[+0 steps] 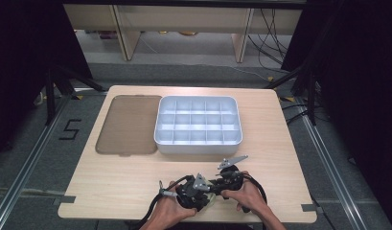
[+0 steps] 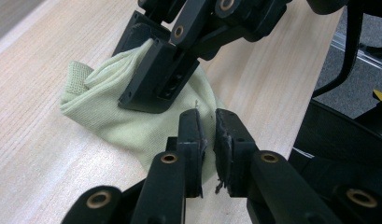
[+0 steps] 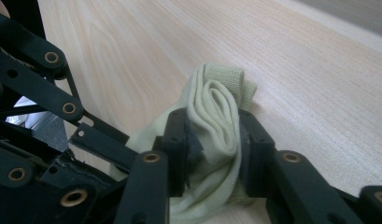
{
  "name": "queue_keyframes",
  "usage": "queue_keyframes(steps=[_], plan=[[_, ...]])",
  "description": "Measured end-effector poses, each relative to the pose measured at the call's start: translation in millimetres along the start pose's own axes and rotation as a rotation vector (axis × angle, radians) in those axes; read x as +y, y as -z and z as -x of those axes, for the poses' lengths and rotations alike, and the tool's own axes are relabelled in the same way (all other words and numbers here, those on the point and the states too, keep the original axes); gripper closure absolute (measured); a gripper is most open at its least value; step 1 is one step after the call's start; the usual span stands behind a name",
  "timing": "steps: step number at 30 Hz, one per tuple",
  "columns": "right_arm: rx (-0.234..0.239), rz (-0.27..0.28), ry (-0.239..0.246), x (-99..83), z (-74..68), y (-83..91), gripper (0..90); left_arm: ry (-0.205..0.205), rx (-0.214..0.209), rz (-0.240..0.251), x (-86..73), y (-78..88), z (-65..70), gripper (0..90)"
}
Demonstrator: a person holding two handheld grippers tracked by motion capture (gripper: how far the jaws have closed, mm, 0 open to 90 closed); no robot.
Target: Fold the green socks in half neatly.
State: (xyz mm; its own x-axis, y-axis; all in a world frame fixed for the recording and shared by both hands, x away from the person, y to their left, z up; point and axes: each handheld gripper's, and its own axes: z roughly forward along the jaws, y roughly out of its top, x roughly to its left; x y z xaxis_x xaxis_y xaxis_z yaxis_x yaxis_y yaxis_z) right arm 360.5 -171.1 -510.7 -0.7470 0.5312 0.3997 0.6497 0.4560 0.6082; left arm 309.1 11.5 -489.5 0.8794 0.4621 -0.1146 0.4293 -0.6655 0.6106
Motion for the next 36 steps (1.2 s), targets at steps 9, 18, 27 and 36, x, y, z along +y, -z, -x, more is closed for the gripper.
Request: queue_keyframes(steps=[9, 18, 27, 36], plan=[[-0.006, 0.008, 0.015, -1.4, -1.9, 1.9, 73.2, 0.046, -0.042, 0.041, -4.5, 2.0, -0.3, 70.2], [-0.005, 0.025, 0.024, -2.8, -1.5, 5.1, 73.5, 0.162, -0.051, 0.147, -17.4, 32.4, -20.9, 48.3], [-0.013, 0.036, 0.021, -3.7, -1.7, 5.6, 73.4, 0.208, 0.023, 0.160, -50.5, 60.6, -43.3, 39.4], [-0.028, 0.054, 0.031, -4.1, -2.9, 9.9, 73.4, 0.273, 0.139, 0.186, -86.4, 77.3, -61.4, 33.3]])
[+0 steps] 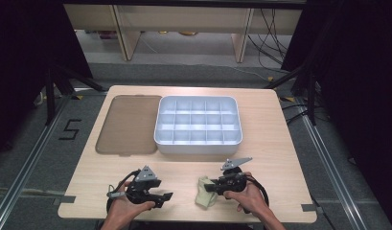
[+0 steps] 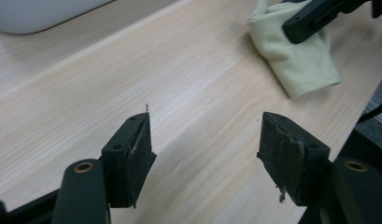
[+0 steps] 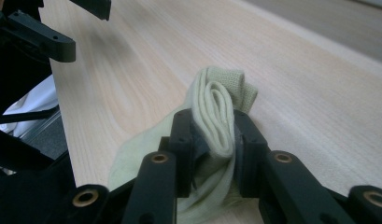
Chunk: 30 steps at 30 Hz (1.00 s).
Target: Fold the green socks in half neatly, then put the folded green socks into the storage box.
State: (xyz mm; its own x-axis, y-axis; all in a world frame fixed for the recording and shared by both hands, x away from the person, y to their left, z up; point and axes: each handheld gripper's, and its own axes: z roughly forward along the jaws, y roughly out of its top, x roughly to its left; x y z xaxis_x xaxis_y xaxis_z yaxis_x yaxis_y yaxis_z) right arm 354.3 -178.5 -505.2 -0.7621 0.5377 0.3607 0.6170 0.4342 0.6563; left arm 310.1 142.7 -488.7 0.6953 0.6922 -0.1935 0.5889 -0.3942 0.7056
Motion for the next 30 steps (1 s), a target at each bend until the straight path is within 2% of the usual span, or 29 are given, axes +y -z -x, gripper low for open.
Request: queue_keyframes(steps=[4, 5, 7, 8, 9, 11, 12, 15, 19, 20, 23, 26, 27, 28, 30], plan=[[-0.031, 0.022, 0.022, 2.4, -0.6, 6.6, 73.3, 0.007, 0.016, -0.002, -3.0, 1.8, -2.6, 29.1], [-0.032, 0.037, 0.012, 2.6, -2.9, 8.0, 73.3, 0.007, 0.016, -0.002, -3.0, 1.8, -2.6, 27.8], [-0.035, 0.043, 0.030, 3.5, -2.0, 9.7, 73.3, -0.003, 0.019, -0.011, -4.7, 1.2, -3.8, 27.4], [-0.059, 0.061, 0.048, 5.1, -2.4, 14.0, 73.3, 0.006, 0.020, -0.011, -5.3, 0.7, -3.3, 26.9], [-0.059, 0.061, 0.048, 5.1, -2.4, 14.0, 73.3, 0.001, 0.023, -0.021, -6.4, 0.6, -4.0, 26.9], [-0.088, 0.067, 0.069, 6.9, -4.4, 18.5, 73.3, -0.002, 0.036, -0.027, -6.9, -0.9, -5.0, 25.0], [-0.094, 0.062, 0.076, 7.9, -5.0, 20.8, 73.3, 0.016, 0.029, -0.027, -7.4, -1.9, -4.2, 24.8], [-0.123, 0.069, 0.116, 11.9, -6.6, 27.1, 73.3, -0.004, 0.033, -0.030, -8.6, -1.7, -4.3, 24.6], [-0.142, 0.079, 0.145, 14.8, -7.2, 31.3, 73.3, -0.008, 0.050, -0.038, -10.9, -2.4, -4.8, 23.3], [-0.157, 0.088, 0.152, 16.0, -7.5, 33.8, 73.3, -0.016, 0.038, -0.038, -11.7, -2.2, -5.4, 23.3], [-0.160, 0.081, 0.145, 17.1, -8.1, 36.9, 73.2, -0.017, 0.051, -0.037, -12.3, -2.5, -6.6, 23.1], [-0.173, 0.092, 0.157, 18.7, -5.8, 39.9, 73.2, -0.008, 0.052, -0.032, -12.3, -2.3, -8.0, 22.7], [-0.179, 0.092, 0.139, 19.2, -6.5, 41.7, 73.2, -0.022, 0.048, -0.037, -12.4, -1.7, -9.2, 22.5], [-0.174, 0.107, 0.157, 21.0, -4.2, 43.4, 73.2, -0.010, 0.055, -0.029, -12.7, -2.4, -9.3, 22.0], [-0.178, 0.112, 0.159, 23.4, -2.1, 47.4, 73.2, 0.008, 0.061, -0.031, -13.7, -3.4, -10.0, 22.0]])
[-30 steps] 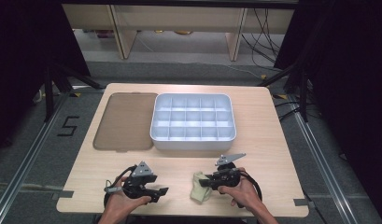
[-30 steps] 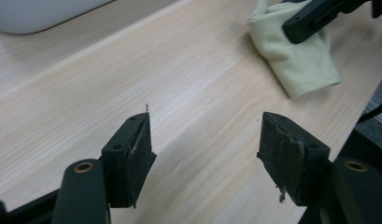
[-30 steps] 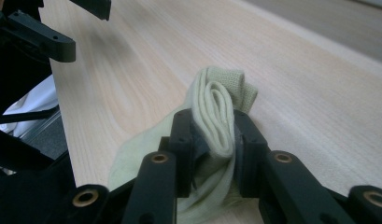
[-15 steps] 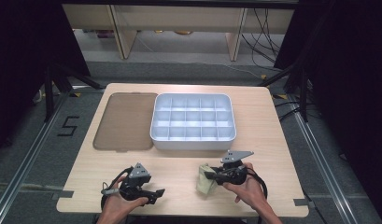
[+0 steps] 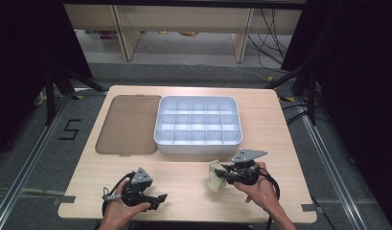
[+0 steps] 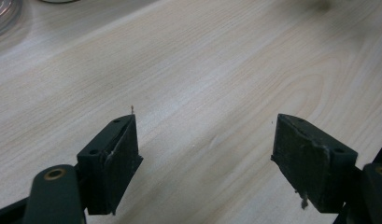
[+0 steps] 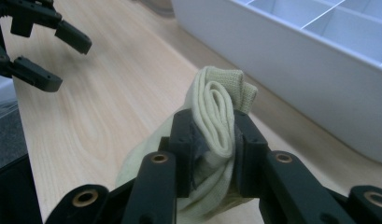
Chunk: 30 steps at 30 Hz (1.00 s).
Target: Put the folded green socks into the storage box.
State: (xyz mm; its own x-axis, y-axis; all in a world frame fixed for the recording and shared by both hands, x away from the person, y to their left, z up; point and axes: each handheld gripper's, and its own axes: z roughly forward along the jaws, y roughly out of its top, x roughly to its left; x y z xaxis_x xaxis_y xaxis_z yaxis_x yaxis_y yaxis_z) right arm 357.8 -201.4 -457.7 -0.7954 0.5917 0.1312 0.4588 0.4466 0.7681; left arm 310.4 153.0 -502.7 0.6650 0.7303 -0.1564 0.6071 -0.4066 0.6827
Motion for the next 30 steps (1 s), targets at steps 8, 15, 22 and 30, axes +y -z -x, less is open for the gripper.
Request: queue_keyframes(steps=[8, 15, 22, 30], plan=[[-0.053, 0.043, -0.006, 14.9, 10.6, 18.9, 73.2, -0.010, -0.002, -0.013, -1.0, 0.1, -1.4, 21.9], [-0.142, 0.094, -0.010, 34.1, 32.4, 40.8, 73.2, -0.014, 0.000, -0.016, -1.1, -0.1, -2.6, 21.9], [-0.229, 0.125, -0.003, 52.5, 55.5, 52.9, 73.1, -0.017, 0.005, -0.021, -1.2, -1.4, -2.9, 21.9], [-0.329, 0.142, 0.034, 67.0, 71.2, 49.4, 73.1, -0.016, -0.005, -0.020, -1.3, -1.1, -2.3, 22.0]])
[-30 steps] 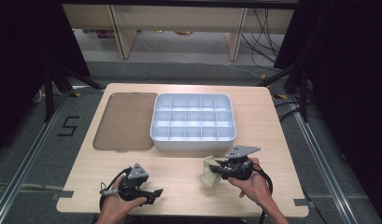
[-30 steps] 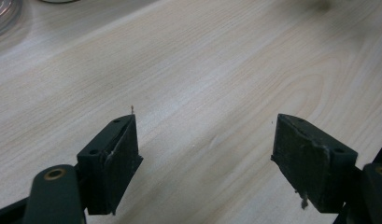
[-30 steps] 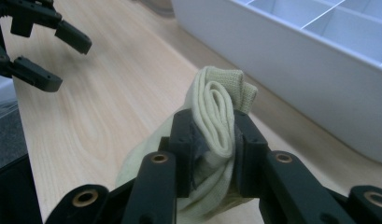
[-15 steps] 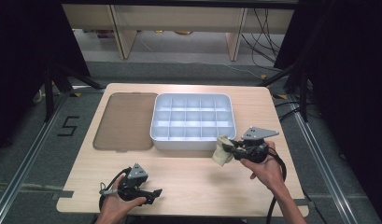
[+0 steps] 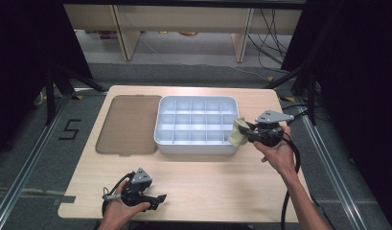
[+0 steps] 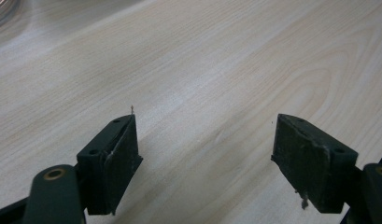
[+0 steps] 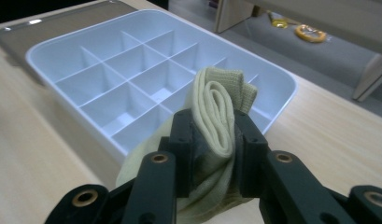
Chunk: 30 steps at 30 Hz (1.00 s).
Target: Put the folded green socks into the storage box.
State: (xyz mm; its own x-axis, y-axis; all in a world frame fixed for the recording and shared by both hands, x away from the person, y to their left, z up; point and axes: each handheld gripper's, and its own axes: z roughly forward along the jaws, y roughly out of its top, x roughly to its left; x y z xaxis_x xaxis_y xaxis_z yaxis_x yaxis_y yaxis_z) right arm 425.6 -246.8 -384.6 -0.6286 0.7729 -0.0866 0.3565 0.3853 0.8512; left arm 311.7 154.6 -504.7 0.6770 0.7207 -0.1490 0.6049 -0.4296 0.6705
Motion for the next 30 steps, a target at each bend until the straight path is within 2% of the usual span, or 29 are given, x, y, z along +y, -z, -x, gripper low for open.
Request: queue_keyframes(steps=[1, 2, 3, 7, 8, 10, 12, 13, 14, 17, 18, 24, 25, 29, 30], plan=[[-0.008, -0.019, 0.003, 1.7, 0.9, -0.9, 73.1, -0.003, 0.003, -0.002, -0.1, -0.1, -0.1, 22.0], [-0.016, -0.010, -0.001, 2.4, 1.8, -4.7, 73.1, -0.004, 0.007, -0.005, -0.1, -0.3, -0.3, 21.9], [-0.018, -0.024, 0.016, 4.0, 5.1, -7.6, 73.1, -0.004, 0.007, -0.005, -0.2, -0.4, -0.3, 21.9], [-0.042, -0.044, 0.025, 4.4, 6.3, -23.0, 73.0, -0.001, -0.002, -0.002, -0.1, 0.3, -0.2, 21.9], [-0.045, -0.040, 0.038, 4.1, 7.6, -26.6, 73.0, 0.004, 0.008, 0.001, -0.1, 0.3, -0.4, 22.0], [-0.048, -0.052, 0.033, 3.5, 7.8, -32.2, 73.0, -0.004, -0.001, -0.006, 0.0, 1.5, -0.8, 21.9], [-0.056, -0.061, 0.038, 3.0, 6.8, -37.7, 73.0, 0.017, -0.002, 0.000, -0.3, 0.9, -0.1, 21.9], [-0.056, -0.061, 0.038, 3.0, 6.8, -37.7, 73.0, 0.017, 0.000, 0.001, -0.3, 0.9, -0.1, 21.9], [-0.060, -0.065, 0.049, 2.8, 6.2, -40.2, 73.0, 0.001, 0.000, -0.001, 0.0, 1.4, -0.9, 21.9], [-0.074, -0.077, 0.070, 2.1, 3.5, -47.0, 72.9, 0.004, -0.001, -0.003, 0.1, 1.6, -1.2, 21.9], [-0.075, -0.097, 0.074, 0.5, 1.4, -51.7, 72.9, 0.002, 0.000, 0.002, -0.2, 2.0, -0.9, 21.9], [-0.082, -0.135, 0.104, -5.1, -0.6, -61.3, 72.9, 0.002, -0.002, 0.001, -0.5, 2.4, -1.2, 22.0], [-0.097, -0.147, 0.109, -5.9, -0.9, -62.8, 72.9, 0.003, -0.002, 0.001, -0.5, 2.3, -1.2, 22.0], [-0.107, -0.148, 0.120, -6.3, -0.1, -64.0, 72.9, 0.007, -0.004, -0.001, -0.7, 1.9, -0.6, 22.0], [-0.122, -0.153, 0.150, -5.6, -0.2, -64.0, 72.9, 0.007, -0.004, 0.003, -0.8, 1.4, -0.5, 22.0]])
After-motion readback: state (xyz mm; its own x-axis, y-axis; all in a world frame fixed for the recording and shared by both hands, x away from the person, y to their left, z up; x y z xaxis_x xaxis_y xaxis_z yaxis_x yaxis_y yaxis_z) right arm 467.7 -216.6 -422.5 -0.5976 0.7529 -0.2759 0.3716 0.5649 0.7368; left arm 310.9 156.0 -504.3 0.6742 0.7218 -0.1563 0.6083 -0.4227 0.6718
